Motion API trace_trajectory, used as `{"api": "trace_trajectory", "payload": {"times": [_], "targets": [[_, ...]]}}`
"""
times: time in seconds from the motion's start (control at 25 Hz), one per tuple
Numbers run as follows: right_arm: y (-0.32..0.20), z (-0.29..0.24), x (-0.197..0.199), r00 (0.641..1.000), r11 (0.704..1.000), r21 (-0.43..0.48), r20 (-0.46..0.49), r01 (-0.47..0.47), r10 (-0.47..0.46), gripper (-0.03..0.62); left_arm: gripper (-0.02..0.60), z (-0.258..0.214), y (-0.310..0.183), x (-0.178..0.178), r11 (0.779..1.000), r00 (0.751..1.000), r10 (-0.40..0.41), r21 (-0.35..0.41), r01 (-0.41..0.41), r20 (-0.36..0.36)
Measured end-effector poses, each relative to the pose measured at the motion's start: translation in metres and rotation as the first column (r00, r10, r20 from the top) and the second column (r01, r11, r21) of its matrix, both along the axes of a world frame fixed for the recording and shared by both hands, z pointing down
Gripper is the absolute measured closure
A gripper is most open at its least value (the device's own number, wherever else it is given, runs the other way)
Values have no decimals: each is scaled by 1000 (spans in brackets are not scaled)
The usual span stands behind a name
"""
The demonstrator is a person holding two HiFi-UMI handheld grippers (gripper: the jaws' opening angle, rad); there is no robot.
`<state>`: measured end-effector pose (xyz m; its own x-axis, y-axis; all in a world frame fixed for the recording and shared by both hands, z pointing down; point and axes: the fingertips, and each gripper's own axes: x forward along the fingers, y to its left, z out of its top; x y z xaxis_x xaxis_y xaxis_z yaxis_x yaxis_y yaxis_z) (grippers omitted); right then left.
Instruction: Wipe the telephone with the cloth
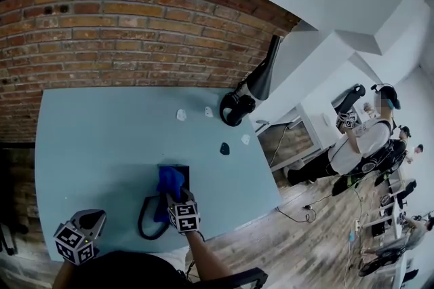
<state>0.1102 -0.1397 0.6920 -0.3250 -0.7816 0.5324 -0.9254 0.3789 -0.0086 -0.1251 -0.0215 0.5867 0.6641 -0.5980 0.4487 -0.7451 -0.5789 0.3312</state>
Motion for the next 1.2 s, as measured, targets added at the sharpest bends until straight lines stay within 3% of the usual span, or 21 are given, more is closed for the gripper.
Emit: {"api": "trace_trajectory", "payload": {"times": [1.2], "targets": [[32,19,-1,1000,1000,-29,3,-1,1,464,580,1,6,7,1000,1000,27,-10,-27,-5]]}}
